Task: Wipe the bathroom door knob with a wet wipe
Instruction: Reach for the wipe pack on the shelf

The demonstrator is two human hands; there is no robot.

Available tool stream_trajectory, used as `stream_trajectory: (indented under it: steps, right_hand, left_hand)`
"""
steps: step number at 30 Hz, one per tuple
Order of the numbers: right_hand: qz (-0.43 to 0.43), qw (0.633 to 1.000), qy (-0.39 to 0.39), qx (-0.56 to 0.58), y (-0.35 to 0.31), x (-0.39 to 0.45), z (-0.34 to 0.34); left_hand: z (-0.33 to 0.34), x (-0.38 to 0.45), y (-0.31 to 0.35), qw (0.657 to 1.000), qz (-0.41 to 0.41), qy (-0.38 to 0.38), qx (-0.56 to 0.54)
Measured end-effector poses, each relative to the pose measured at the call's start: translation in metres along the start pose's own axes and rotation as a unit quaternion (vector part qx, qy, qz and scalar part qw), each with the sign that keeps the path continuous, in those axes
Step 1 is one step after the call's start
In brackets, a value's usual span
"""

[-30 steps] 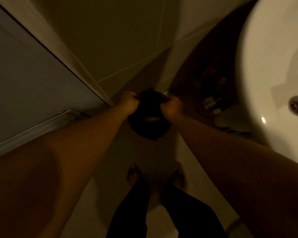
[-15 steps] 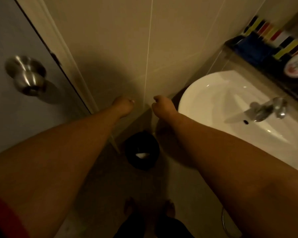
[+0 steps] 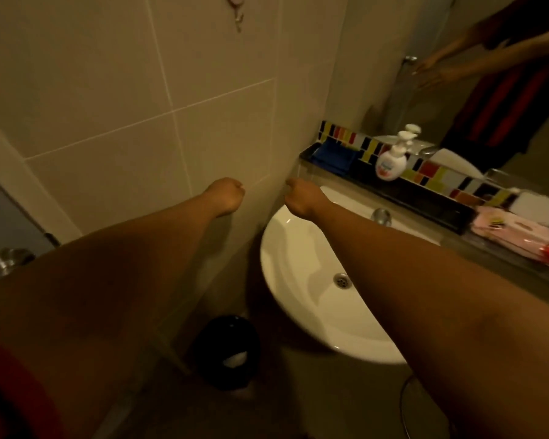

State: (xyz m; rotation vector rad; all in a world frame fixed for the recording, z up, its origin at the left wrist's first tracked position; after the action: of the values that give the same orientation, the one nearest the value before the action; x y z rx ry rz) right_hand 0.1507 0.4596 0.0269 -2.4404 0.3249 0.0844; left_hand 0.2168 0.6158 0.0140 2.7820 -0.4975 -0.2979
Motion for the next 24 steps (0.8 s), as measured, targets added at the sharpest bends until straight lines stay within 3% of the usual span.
stream_trajectory:
  steps: [6,15,24]
  right_hand:
    - [0.064,0.996,0.069,-0.004,0.078,-0.028,-0.083]
    - [0.165,0.967,0.187,0.041,0.236,-0.094,-0.217]
    - [0.219,0.942,0.249,0.060,0.412,-0.134,-0.329]
  left_hand:
    - [0.008,0.019,0.110,0.997,0.079,-0.011,0.003]
    - [0.065,0.024,0.326,0.971,0.232,-0.063,0.003]
    - [0.136,0.036,0.520,0.950,0.298,-0.087,0.019]
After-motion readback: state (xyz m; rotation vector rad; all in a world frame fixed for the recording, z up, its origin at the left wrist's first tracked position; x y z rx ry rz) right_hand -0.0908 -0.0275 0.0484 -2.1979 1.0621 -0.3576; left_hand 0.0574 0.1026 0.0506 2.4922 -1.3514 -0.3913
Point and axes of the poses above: each hand's wrist, its own x-axis towards the middle knuckle, its own z-axis out of the palm, y = z × x, the point moved 8 cm from there along x, towards the middle knuckle, and after that the axes turned 11 degrees about x, right-handed, at the moved point
